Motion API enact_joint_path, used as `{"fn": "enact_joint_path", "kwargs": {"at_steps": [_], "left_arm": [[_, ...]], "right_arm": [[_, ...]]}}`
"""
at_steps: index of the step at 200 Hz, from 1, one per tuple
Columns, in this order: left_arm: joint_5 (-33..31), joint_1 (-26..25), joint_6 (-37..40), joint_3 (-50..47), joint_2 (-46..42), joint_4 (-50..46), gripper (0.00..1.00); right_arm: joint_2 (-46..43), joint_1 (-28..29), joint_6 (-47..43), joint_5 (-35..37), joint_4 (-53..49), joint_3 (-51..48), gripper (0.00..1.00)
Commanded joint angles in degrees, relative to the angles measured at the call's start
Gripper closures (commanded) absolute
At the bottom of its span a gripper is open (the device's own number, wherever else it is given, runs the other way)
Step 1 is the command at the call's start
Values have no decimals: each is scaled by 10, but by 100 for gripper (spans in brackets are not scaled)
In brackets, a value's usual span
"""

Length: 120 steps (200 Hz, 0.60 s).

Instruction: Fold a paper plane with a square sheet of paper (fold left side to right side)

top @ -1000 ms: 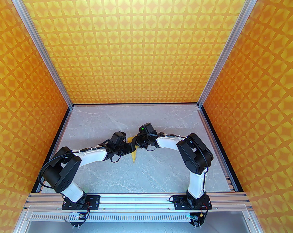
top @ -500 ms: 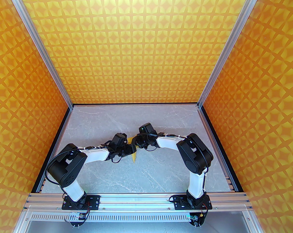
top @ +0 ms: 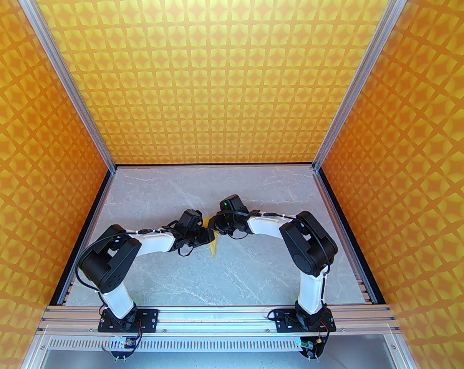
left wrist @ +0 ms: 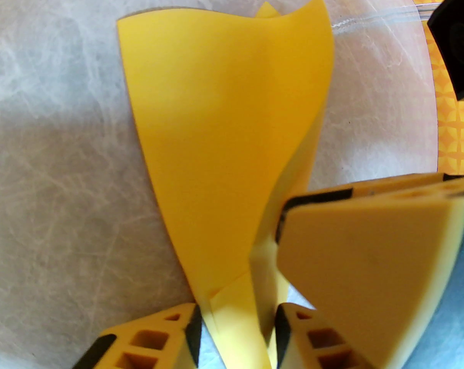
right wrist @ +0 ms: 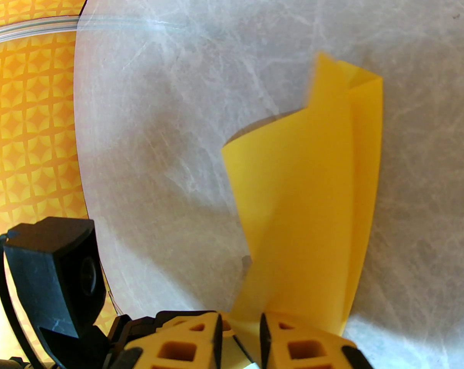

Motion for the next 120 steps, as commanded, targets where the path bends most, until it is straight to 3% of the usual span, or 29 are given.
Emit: {"fn": "enact_joint_path", "kwargs": {"at_steps": [1, 35, 120], "left_arm": [[-7, 3, 15, 7, 9, -2, 66], [-7, 8, 17, 4, 10, 0, 71], [-7, 11, 14, 1, 17, 10, 73]], "right_arm": [[4, 2, -5, -8, -2, 12, 76], [-3, 1, -12, -7, -8, 10, 74], [-74, -7, -22, -1, 21, -53, 71]]}}
